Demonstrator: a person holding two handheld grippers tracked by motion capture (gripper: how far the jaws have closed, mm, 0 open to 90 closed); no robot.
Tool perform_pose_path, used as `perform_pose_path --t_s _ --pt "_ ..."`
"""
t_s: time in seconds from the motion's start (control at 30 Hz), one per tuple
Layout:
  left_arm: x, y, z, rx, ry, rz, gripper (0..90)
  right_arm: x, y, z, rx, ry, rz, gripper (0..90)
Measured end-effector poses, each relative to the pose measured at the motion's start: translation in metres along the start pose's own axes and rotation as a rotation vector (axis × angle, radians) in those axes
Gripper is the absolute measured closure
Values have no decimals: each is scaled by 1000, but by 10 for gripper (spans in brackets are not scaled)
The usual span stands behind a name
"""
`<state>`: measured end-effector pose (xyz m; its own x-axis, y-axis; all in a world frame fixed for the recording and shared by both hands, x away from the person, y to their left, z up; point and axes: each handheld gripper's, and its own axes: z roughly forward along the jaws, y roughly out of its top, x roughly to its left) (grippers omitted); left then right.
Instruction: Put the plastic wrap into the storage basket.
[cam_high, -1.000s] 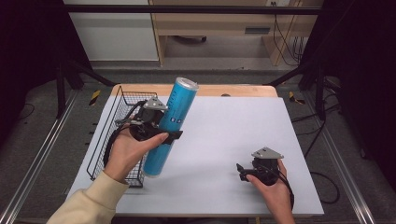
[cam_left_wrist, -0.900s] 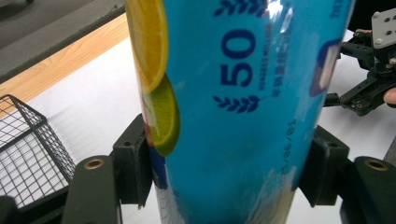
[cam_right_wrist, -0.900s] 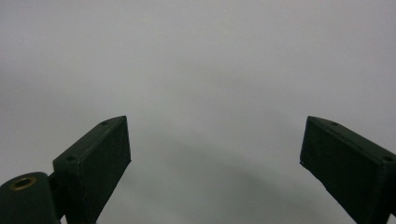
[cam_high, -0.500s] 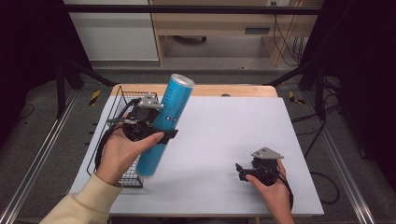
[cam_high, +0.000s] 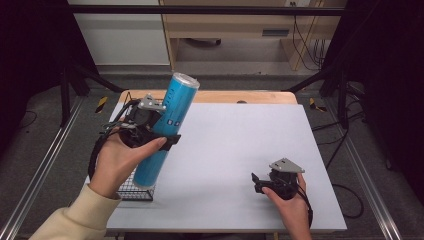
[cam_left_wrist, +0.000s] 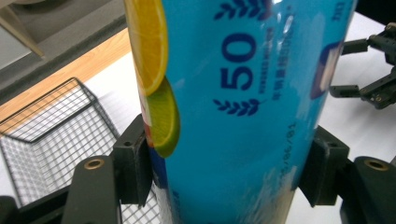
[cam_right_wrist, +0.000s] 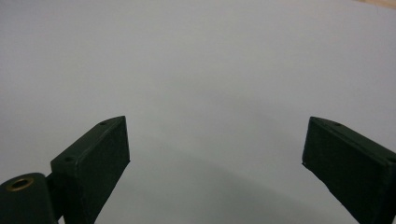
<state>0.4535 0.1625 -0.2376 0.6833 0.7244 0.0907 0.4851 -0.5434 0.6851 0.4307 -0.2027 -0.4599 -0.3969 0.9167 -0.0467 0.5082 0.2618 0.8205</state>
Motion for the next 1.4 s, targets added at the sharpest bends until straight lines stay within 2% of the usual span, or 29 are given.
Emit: perform_pose_path --t_s 0.07,0.23,0.43,0.6,0.7,0.9,1.07,1.4 --pt "-2 -1 -4 14 14 -1 321 1 1 -1 -17 2 -7 79" --pt "-7 -7 -10 45 57 -2 321 5 1 1 -14 28 -25 80" --pt "-8 -17 -17 63 82 -44 321 4 2 -1 -26 46 -25 80" --pt "-3 -24 -25 72 119 -77 321 3 4 0 -32 45 -31 80" --pt "2 -27 -29 99 148 -77 321 1 5 1 -25 31 -22 83" --pt "11 -34 -28 125 189 -105 321 1 5 0 -27 22 -33 83" --pt "15 -38 -27 127 195 -134 321 3 8 3 -28 26 -43 84" --pt "18 -36 -26 155 206 -135 321 2 8 3 -27 37 -43 83"
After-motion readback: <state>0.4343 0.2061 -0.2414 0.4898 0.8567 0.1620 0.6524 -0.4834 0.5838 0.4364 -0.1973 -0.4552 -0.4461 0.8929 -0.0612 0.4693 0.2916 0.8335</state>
